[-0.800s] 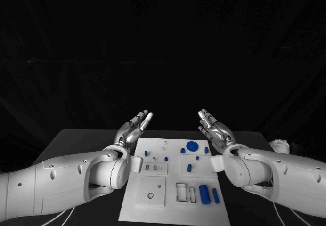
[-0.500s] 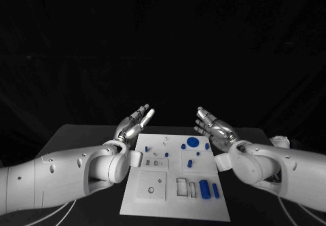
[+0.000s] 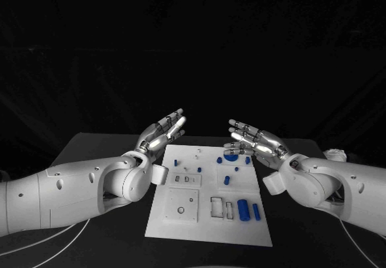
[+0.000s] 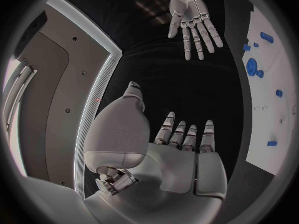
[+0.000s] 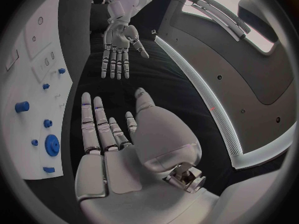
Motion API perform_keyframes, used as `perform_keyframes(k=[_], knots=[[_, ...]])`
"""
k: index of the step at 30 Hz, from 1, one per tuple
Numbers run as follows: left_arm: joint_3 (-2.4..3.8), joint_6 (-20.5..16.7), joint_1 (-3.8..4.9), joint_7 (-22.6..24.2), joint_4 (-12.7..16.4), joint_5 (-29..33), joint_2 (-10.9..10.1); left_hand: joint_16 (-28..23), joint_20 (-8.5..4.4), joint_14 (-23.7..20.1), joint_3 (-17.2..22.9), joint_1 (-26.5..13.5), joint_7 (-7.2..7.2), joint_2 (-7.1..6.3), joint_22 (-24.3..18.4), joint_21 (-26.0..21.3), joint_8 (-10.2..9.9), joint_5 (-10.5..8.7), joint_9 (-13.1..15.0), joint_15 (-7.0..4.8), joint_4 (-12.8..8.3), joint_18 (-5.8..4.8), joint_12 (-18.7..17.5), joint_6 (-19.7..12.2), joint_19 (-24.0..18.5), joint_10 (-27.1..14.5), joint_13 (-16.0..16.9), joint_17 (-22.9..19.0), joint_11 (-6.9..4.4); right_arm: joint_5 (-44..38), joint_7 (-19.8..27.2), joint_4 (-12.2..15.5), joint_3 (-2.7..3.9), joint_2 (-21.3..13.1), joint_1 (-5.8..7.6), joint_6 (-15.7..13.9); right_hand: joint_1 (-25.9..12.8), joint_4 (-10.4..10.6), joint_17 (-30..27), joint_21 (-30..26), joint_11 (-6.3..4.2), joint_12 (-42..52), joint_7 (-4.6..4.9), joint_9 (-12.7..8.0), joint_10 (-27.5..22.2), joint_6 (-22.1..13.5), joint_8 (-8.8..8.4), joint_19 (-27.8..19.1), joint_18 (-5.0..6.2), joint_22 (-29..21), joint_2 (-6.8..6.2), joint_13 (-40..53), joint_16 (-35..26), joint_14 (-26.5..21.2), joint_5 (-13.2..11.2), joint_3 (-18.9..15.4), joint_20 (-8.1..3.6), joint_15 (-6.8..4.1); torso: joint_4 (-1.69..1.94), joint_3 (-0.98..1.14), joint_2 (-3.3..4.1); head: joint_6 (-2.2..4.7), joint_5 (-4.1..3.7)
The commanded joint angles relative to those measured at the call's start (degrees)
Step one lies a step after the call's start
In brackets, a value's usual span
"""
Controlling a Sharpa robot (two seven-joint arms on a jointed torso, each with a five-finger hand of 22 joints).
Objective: Assemble the parts on the task board
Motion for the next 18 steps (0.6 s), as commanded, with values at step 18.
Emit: perform_keyframes(k=[18], knots=[[0.03, 1.19, 4.59, -4.82, 7.91, -14.29, -7.59, 20.74, 0.73, 26.57, -2.96, 15.24, 6.66, 7.19, 5.58, 13.86, 3.46, 16.11, 1.15, 4.73, -0.38, 0.38, 21.59, 13.66, 27.84, 18.34, 2.96, 3.89, 7.35, -70.19, -20.91, 0.89, -0.49, -0.86, 14.2, -3.12, 4.34, -7.4, 19.34, 35.71, -2.36, 16.52, 2.87, 11.47, 33.49, 22.14, 3.76, 27.91, 0.19, 26.17, -6.38, 2.26, 35.48, 34.17, -1.39, 13.41, -10.15, -10.54, 0.92, -0.27, 6.39, -3.51, -1.84]])
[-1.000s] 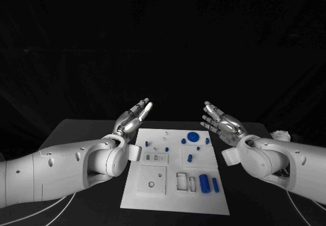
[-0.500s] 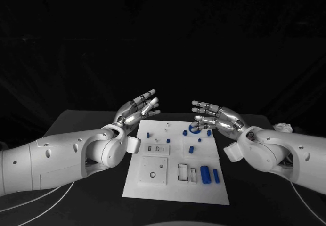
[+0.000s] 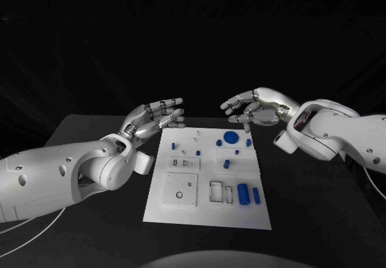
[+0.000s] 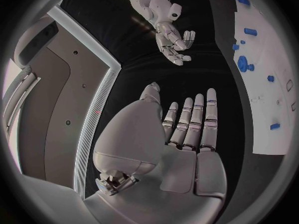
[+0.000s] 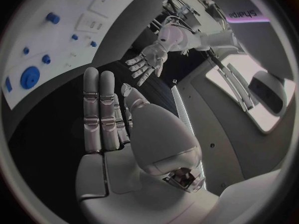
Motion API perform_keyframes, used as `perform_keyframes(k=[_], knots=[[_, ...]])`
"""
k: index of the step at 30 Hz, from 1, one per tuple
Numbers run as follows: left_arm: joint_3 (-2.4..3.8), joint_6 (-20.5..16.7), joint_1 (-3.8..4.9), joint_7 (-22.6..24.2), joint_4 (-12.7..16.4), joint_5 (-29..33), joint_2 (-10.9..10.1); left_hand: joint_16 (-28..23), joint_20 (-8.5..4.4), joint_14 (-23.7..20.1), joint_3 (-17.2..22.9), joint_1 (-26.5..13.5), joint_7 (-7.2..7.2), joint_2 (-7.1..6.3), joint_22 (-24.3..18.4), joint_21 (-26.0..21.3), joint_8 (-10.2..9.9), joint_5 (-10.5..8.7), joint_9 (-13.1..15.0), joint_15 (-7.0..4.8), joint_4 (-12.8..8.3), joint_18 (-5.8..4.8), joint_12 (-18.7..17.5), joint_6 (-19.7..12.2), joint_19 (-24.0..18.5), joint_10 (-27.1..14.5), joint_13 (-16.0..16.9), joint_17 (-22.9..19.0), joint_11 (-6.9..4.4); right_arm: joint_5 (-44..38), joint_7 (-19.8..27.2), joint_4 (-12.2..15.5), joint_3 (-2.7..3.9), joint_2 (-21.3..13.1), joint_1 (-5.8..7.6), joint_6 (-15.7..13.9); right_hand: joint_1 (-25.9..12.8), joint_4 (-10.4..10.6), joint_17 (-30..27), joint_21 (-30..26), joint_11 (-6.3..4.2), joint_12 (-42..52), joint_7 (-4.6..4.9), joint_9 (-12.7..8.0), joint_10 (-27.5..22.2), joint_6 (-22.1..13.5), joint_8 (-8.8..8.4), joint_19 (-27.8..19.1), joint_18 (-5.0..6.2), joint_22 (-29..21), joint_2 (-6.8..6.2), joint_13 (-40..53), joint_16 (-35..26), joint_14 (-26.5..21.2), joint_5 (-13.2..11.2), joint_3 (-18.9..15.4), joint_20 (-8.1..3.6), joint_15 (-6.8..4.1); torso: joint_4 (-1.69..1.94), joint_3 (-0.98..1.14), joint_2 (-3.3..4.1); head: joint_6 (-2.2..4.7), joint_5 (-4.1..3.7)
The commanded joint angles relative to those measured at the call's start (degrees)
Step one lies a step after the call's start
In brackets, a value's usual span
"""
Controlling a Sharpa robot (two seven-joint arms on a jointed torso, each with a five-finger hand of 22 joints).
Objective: Assemble the parts on the task board
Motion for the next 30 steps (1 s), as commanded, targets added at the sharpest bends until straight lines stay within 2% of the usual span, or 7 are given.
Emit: perform_keyframes(k=[1, 7, 11, 13, 16, 21, 30], knots=[[0.05, -0.27, 1.16, -0.88, 1.75, -2.71, -0.77, 0.38, 0.08, -0.49, -0.54, 0.83, 0.04, 0.07, -0.19, -0.45, 0.54, 0.62, 0.12, 0.06, 0.01, 0.38, 0.5, 0.83, -0.36, -0.37, -0.12, -0.16, 0.08, -25.94, -7.94, -0.86, -0.13, 1.26, 1.15, 1.42, -2.29, 1.72, 6.68, 8.13, -0.85, 0.26, -1.23, 0.63, 2.54, 1.15, -0.66, 3.1, -0.45, 10.36, -1.42, 0.25, 6.71, 1.83, -1.3, 0.96, -0.41, -0.79, 0.43, -0.15, 2.46, -0.08, -0.68], [0.06, -0.84, 2.73, -0.77, 4.27, -3.41, -2.07, 0.91, 0.17, -0.79, -0.96, 1.42, 0.5, 0.34, -0.42, -0.85, 1.23, 1.51, 0.3, 0.22, 0.03, 0.34, 1.32, 2.75, -0.56, -0.57, -0.32, -0.36, 0.19, -35.98, -11.52, -3.26, -0.15, 3.98, 2.31, 4.91, -4.56, 3.67, 28.23, 24.96, -1.95, 2.93, -1.18, 2.9, 3.56, 5.27, -0.71, 11.2, -3.86, 33.47, -5.2, 4.11, 23.65, 8.44, 2.29, 3.76, -0.99, -1.66, 0.82, -0.46, 4.24, -0.27, -1.21], [0.07, -0.86, 3.45, -0.58, 5.64, -3.74, -2.76, 1.47, 0.22, -0.91, -1.19, 2.02, 0.99, 0.8, -0.63, -1.2, 2.14, 2.28, 0.51, 0.21, 0.02, 0.34, 2.08, 5.09, -0.73, -0.68, -0.49, -0.52, 0.07, -39.72, -11.84, -5.26, -0.15, 5.84, 2.54, 5.76, -4.43, 2.7, 36.45, 31.24, -2.33, 6.24, -0.04, 5.1, 4.98, 7.92, 0.14, 14.94, -5.17, 42.65, -7.84, 7.72, 29.22, 11.47, 18.12, 8.89, -1.44, -2.05, 1.03, -0.51, 4.98, -0.58, -1.54], [0.07, -0.86, 3.7, -0.55, 6.3, -3.91, -3.16, 1.57, 0.23, -0.94, -1.23, 2.17, 1.1, 0.87, -0.67, -1.28, 2.31, 2.48, 0.54, 0.21, 0.01, 0.34, 2.22, 5.46, -0.77, -0.71, -0.52, -0.56, 0.05, -41.29, -11.77, -6.17, -0.16, 6.73, 2.55, 5.97, -5.02, 2.26, 39.03, 33.4, -2.64, 7.47, -0.33, 6.38, 4.57, 7.9, -0.01, 16.1, -5.69, 45.8, -9.25, 9.69, 30.97, 12.48, 20.19, 12.66, -1.52, -2.36, 1.14, -0.55, 5.17, -0.72, -1.73], [0.07, -0.8, 3.94, -0.51, 7.09, -4.1, -3.72, 1.77, 0.25, -1.03, -1.35, 2.41, 1.38, 0.98, -0.76, -1.42, 2.6, 2.77, 0.56, 0.19, 0.02, 0.34, 2.48, 5.88, -0.84, -0.79, -0.61, -0.64, -0.05, -43.21, -12.06, -7.39, -0.2, 7.98, 2.3, 6.59, -6.58, 2.55, 40.65, 34.71, -2.57, 7.87, -0.65, 7.88, 3.76, 7.4, -0.31, 16.79, -5.92, 47.93, -10.39, 11.36, 32.05, 13.15, 17.32, 15.67, -1.69, -2.25, 1.21, -0.54, 5.31, -0.81, -1.76], [0.07, -0.63, 4.09, -0.58, 7.53, -4.41, -4.16, 2.13, 0.27, -1.13, -1.56, 2.8, 2.05, 1.21, -0.89, -1.64, 3.11, 3.12, 0.57, 0.13, 0.03, 0.35, 2.94, 6.31, -0.92, -0.91, -0.76, -0.77, -0.31, -45.62, -13.23, -9.32, -0.27, 9.79, 1.46, 7.98, -9.67, 4.14, 41.52, 35.21, -2.1, 6.23, -0.96, 8.89, 1.59, 6.05, -1.34, 17.04, -6.06, 48.96, -12.23, 12.08, 32.68, 13.57, 6.72, 15.89, -1.29, -1.79, 1.22, -0.56, 4.98, -1.13, -1.68], [0.04, -0.2, 4.14, -0.8, 6.91, -4.88, -4.08, 2.66, 0.27, -1.33, -1.96, 3.28, 3.27, 1.52, -1.06, -1.92, 4.1, 3.37, 0.62, -0.12, 0.04, 0.41, 3.61, 7.09, -0.9, -1.08, -1.04, -1.02, -0.92, -47.69, -14.24, -12.87, -0.34, 12.87, -0.57, 8.96, -10.19, 4.4, 41.04, 35.12, -1.94, 4.87, -0.46, 9.02, 0.14, 5.19, -2.38, 16.8, -6.0, 49.02, -13.32, 12.44, 32.57, 13.24, 5.0, 16.07, -0.99, -1.62, 1.11, -0.51, 4.62, -1.05, -1.57]])
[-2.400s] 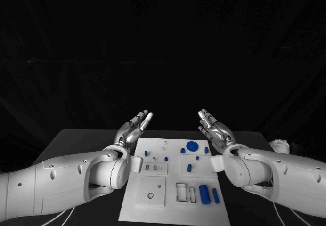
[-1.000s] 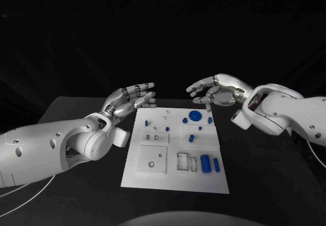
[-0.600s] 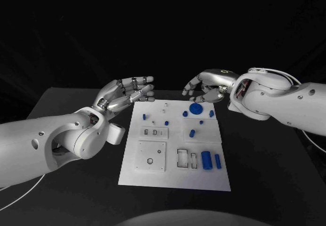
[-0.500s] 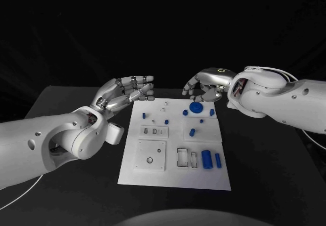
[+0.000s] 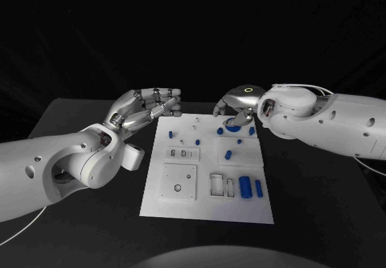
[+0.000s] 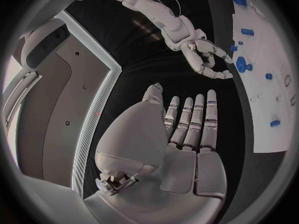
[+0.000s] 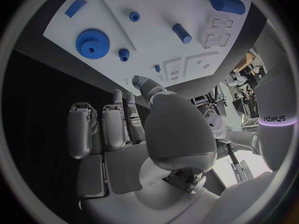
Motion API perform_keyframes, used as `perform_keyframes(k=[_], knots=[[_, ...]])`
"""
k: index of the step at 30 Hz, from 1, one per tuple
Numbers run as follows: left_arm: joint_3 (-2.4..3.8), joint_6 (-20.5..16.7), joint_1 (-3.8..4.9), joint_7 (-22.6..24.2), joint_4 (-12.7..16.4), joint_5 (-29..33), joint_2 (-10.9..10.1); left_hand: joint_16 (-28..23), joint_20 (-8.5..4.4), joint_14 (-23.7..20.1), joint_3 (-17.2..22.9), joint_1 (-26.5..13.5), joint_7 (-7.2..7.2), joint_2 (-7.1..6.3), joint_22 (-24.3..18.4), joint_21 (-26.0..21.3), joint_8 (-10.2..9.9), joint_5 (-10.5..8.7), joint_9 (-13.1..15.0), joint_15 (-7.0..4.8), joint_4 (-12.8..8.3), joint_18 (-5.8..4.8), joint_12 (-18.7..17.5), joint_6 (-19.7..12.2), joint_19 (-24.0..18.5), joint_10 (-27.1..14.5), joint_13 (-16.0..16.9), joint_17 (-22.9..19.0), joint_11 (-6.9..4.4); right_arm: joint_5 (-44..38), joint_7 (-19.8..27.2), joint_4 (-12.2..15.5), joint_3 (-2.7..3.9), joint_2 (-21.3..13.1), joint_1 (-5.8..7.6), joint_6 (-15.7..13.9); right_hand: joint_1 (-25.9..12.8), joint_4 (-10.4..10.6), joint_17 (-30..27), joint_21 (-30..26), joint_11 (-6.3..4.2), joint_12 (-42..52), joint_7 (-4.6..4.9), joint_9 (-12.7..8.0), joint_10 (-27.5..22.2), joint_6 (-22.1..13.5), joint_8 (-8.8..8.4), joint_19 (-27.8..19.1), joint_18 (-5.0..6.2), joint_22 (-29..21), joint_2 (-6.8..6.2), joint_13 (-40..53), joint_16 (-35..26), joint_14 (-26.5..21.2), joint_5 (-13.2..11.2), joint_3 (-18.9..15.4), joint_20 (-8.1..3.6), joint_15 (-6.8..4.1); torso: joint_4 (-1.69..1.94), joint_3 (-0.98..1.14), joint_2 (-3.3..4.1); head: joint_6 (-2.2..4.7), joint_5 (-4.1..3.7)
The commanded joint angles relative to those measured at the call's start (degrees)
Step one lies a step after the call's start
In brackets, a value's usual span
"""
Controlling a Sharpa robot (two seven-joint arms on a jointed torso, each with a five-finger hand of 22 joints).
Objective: Assemble the parts on the task board
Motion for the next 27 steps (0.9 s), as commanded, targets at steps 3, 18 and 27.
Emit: perform_keyframes(k=[3, 18, 27], knots=[[0.03, 0.58, 0.11, 0.08, -0.19, -0.9, 0.16, 0.27, 0.06, -0.38, -0.42, 0.54, 0.44, 0.12, -0.11, -0.38, 0.44, 0.3, 0.11, 0.03, 0.04, 0.41, 0.3, 0.2, -0.29, 0.07, -0.14, -0.11, -0.4, -3.62, -1.53, -1.41, -0.02, 1.25, -0.89, 2.57, -0.29, 0.22, -0.5, 0.07, -0.06, -0.43, 0.43, 0.05, -0.64, -0.08, -0.33, -0.04, -0.62, 2.15, -0.38, 0.18, -0.05, -0.24, -0.42, 0.32, 0.39, 0.04, -0.06, 0.08, -0.15, 0.25, 0.28], [0.01, 1.09, 0.08, -0.42, -0.55, -1.19, 0.51, 0.38, 0.06, -0.37, -0.48, 0.63, 0.53, 0.18, -0.14, -0.43, 0.66, 0.34, 0.12, 0.05, 0.04, 0.42, 0.43, 0.37, -0.29, 0.08, -0.18, -0.15, -0.41, -3.78, -0.21, -5.8, -0.03, 4.08, -3.39, 2.3, 0.62, -0.35, -1.84, -0.38, -0.36, -1.4, 2.66, 1.69, -0.15, 3.51, 0.61, -0.69, -0.47, 2.08, -0.55, 1.57, -0.62, -1.24, 5.01, 2.15, 0.38, -0.11, -0.32, 0.2, -0.36, -0.14, 0.83], [0.01, 1.13, 0.07, -0.55, -0.57, -1.2, 0.55, 0.49, 0.06, -0.35, -0.54, 0.7, 0.63, 0.23, -0.16, -0.46, 0.83, 0.39, 0.13, 0.12, 0.04, 0.42, 0.54, 0.48, -0.27, 0.1, -0.22, -0.19, -0.35, -3.62, 0.73, -7.69, -0.03, 5.1, -4.58, 1.33, 0.34, -0.21, -2.87, -0.71, -0.45, -1.41, 2.68, 2.8, 0.63, 3.58, 0.76, -1.13, -0.37, 1.85, -0.42, 2.25, -1.07, -1.79, 3.29, 2.26, 0.29, -0.16, -0.39, 0.27, -0.51, -0.91, 1.47]])
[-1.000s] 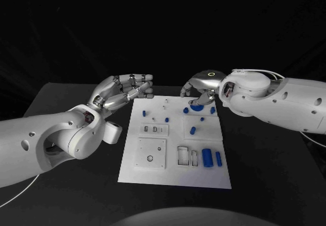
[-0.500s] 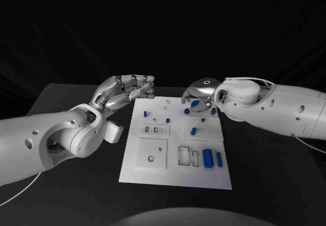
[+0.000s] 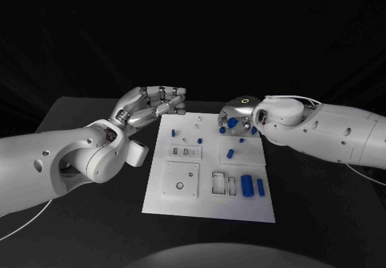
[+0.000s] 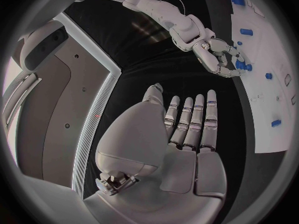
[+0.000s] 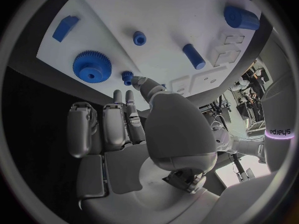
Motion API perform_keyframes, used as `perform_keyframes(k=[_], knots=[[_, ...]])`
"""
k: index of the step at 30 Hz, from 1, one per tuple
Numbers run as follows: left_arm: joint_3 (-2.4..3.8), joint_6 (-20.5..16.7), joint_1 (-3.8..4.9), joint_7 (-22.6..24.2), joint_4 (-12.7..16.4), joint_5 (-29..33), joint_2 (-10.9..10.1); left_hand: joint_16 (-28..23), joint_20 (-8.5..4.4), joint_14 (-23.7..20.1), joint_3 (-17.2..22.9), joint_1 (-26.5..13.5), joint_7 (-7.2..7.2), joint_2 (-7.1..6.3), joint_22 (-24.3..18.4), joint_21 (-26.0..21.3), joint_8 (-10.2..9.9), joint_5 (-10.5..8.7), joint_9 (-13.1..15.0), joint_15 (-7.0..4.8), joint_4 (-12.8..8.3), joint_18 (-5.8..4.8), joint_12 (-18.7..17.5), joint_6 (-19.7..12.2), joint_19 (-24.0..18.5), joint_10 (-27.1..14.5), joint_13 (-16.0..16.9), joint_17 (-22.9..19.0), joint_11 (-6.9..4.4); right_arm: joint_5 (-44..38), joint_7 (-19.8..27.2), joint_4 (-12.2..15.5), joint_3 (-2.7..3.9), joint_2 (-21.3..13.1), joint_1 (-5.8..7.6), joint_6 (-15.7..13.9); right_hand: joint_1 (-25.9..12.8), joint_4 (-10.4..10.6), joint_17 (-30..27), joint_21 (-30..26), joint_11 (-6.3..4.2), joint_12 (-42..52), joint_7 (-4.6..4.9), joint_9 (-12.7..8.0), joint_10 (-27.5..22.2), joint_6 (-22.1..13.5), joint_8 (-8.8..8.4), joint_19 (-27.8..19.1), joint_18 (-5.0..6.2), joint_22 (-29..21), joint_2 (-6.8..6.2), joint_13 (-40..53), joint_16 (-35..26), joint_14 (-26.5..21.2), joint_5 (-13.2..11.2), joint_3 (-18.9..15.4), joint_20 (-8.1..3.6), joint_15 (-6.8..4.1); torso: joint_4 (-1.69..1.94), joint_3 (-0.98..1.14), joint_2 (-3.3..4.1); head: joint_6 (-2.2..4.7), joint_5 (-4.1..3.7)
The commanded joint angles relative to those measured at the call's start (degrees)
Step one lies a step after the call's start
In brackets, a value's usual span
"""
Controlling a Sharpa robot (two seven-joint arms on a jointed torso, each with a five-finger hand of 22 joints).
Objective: Assemble the parts on the task board
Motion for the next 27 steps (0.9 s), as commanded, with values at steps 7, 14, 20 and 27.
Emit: perform_keyframes(k=[7, 14, 20, 27], knots=[[0.03, 0.96, 0.05, 0.18, 0.07, -0.35, 0.12, 0.38, 0.07, -0.23, -0.33, 0.56, 0.3, 0.07, -0.08, -0.26, 0.56, 0.47, 0.09, 0.28, -0.03, 0.41, 0.44, 0.17, -0.23, 0.14, -0.12, -0.1, -0.28, -0.9, 1.64, -1.1, -0.01, 0.78, -0.77, -1.06, 0.35, -0.07, -1.21, -0.74, -0.12, -0.21, 0.21, 0.5, 0.85, 0.24, 0.32, -0.95, -0.25, 1.45, 0.37, 0.37, -0.76, -0.92, -0.33, 0.42, 0.06, -0.01, -0.18, 0.13, -0.12, -0.56, 0.19], [0.03, 0.99, 0.04, 0.14, 0.06, -0.36, 0.1, 0.45, 0.08, -0.2, -0.34, 0.61, 0.33, 0.12, -0.09, -0.27, 0.65, 0.5, 0.09, 0.32, -0.03, 0.41, 0.51, 0.22, -0.21, 0.18, -0.14, -0.11, -0.21, -0.87, 1.73, -1.86, -0.01, 1.29, -1.18, -0.82, 0.58, -0.22, -2.16, -1.15, -0.03, -0.34, -0.05, 0.83, 0.74, -0.02, 0.24, -1.56, -0.1, 0.94, 0.48, 0.56, -1.24, -1.49, -0.25, 0.64, 0.04, 0.02, -0.26, 0.16, -0.19, -0.83, 0.29], [0.03, 1.01, 0.03, -0.04, 0.1, -0.36, 0.06, 0.57, 0.1, -0.15, -0.35, 0.74, 0.38, 0.23, -0.1, -0.28, 0.82, 0.6, 0.09, 0.39, -0.05, 0.39, 0.63, 0.3, -0.17, 0.22, -0.17, -0.14, -0.14, -0.78, 2.0, -2.91, -0.01, 1.89, -1.77, -0.8, 0.97, -0.46, -3.89, -2.05, 0.2, -0.93, -0.98, 1.57, 0.21, -0.83, -0.16, -2.76, 0.15, 0.01, 0.87, 0.98, -2.24, -2.63, 0.45, 1.36, 0.2, 0.24, -0.28, 0.23, -0.19, -1.03, 0.68], [0.03, 0.98, 0.03, -0.33, 0.18, -0.36, -0.1, 0.74, 0.12, -0.1, -0.35, 0.91, 0.46, 0.45, -0.11, -0.29, 1.07, 0.69, 0.09, 0.45, -0.03, 0.37, 0.83, 0.43, -0.1, 0.34, -0.22, -0.19, -0.05, -0.76, 2.17, -3.89, 0.0, 2.48, -2.24, -0.85, 2.55, -1.59, -4.93, -2.49, 0.01, -1.12, -0.48, 2.38, 0.99, -0.87, -0.25, -3.32, 0.29, -0.23, 1.71, 1.46, -2.85, -3.26, 2.87, 3.17, 0.14, 0.09, -0.37, 0.27, -0.22, -1.36, 0.7]])
